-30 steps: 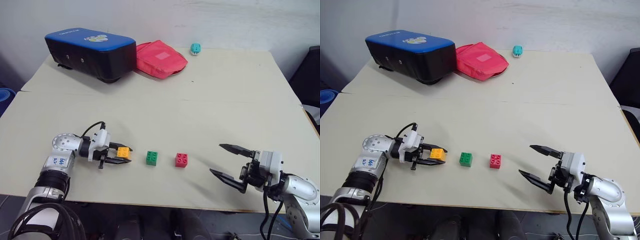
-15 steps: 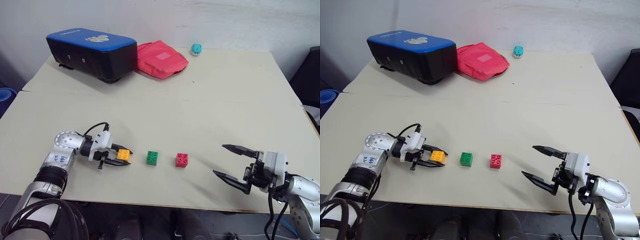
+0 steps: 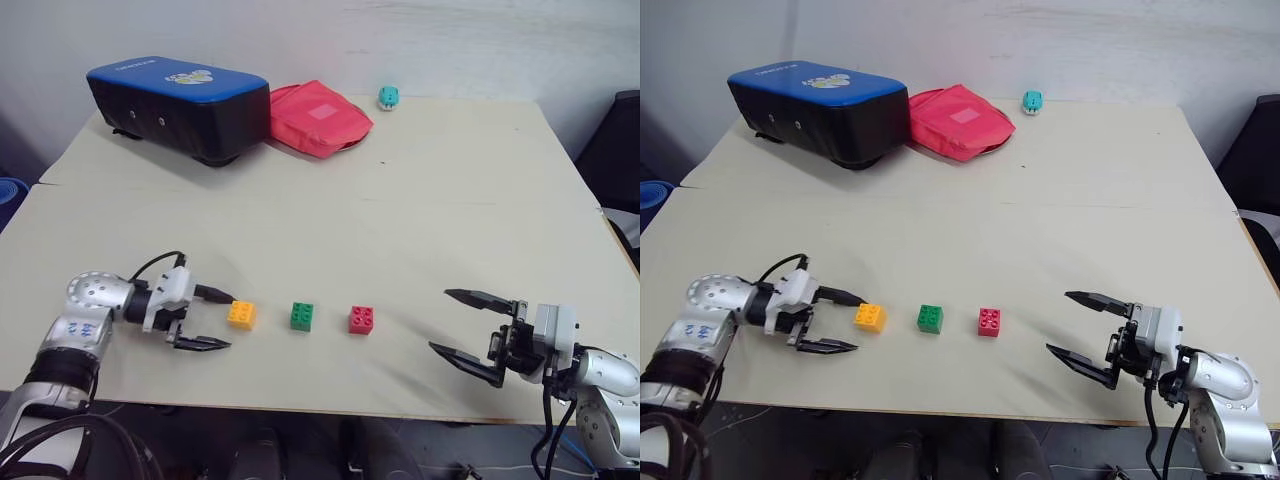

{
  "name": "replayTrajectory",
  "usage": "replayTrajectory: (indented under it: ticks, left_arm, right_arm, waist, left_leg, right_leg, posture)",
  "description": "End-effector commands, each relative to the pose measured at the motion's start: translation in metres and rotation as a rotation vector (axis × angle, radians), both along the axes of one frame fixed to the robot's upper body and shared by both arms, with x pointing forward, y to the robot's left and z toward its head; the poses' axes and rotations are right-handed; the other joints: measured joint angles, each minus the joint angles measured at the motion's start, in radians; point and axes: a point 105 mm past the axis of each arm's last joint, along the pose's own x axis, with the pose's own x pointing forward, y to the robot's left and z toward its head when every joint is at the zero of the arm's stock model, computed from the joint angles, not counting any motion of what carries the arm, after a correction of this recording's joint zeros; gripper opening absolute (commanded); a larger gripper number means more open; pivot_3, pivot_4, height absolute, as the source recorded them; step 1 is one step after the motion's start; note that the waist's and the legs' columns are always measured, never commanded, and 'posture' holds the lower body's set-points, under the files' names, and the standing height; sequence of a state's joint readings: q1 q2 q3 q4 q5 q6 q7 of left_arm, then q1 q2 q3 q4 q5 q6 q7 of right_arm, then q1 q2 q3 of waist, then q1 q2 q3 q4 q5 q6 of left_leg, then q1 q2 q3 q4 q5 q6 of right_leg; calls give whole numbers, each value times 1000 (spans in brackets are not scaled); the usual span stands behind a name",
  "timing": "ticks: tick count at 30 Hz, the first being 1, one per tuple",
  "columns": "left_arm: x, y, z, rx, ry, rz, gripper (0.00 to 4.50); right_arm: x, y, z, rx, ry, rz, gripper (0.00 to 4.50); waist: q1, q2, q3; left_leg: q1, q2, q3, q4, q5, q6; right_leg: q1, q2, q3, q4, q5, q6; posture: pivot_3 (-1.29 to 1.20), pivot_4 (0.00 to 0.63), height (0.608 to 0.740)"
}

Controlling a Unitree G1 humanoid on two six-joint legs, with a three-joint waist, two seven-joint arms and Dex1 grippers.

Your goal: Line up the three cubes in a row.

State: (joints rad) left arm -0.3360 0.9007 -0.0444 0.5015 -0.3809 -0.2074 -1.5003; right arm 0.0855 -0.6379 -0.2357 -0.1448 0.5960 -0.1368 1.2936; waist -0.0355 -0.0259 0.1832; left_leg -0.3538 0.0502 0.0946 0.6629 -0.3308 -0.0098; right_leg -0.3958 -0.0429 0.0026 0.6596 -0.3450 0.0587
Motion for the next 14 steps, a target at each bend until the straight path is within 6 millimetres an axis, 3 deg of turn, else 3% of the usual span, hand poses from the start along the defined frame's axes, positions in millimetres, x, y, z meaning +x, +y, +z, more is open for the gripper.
replayTrajectory:
  ticks: [1,5,8,14]
  left_arm:
    - [-12,13,32,-62,-80,44,4281]
    - [-12,16,57,-64,-270,186,4281]
    - [-18,21,63,-61,-254,233,4281]
    - [-15,33,69,-47,-260,309,4281]
  right_arm:
    - [-1,-7,11,-20,-30,33,4500]
    - [-4,-14,14,-73,-16,94,4500]
    - [1,-19,21,-42,8,66,4500]
    - [-10,-28,15,-135,66,112,4500]
  waist:
    - [2,0,0]
    - [14,1,1]
    - [9,1,1]
    - [7,2,1]
  left_leg:
    - [0,0,0,0,0,0]
    - [0,-1,-3,0,-1,2]
    - [-1,-2,-3,0,-2,3]
    - [0,-1,-2,-1,-2,3]
  right_leg:
    - [0,-1,0,0,0,0]
    - [1,-4,-2,-1,0,0]
    - [2,-4,-3,-2,0,0]
    - [1,-3,-3,-2,0,0]
  posture:
    - [0,150,740]
    - [0,150,740]
    - [0,150,740]
    - [0,150,740]
